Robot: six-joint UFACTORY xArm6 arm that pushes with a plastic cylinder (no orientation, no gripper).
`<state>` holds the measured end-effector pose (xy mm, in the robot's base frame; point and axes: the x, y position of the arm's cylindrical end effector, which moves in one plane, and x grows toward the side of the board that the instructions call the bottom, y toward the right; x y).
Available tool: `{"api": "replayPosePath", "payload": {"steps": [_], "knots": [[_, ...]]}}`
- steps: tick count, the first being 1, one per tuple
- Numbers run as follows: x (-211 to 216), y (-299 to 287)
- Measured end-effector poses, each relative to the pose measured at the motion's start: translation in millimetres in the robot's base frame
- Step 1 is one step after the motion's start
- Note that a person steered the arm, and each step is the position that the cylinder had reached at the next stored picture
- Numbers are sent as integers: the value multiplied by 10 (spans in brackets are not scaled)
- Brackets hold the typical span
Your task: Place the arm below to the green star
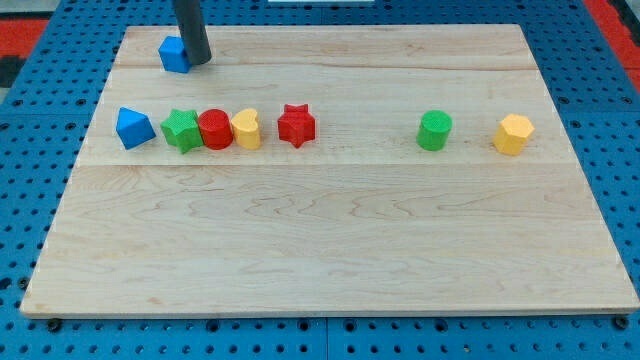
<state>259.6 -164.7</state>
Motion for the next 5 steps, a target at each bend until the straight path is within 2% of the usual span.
{"api": "replayPosePath", "payload": {"steps": [2, 4, 5], "knots": [[0, 52], [19, 784], [228, 803]]}}
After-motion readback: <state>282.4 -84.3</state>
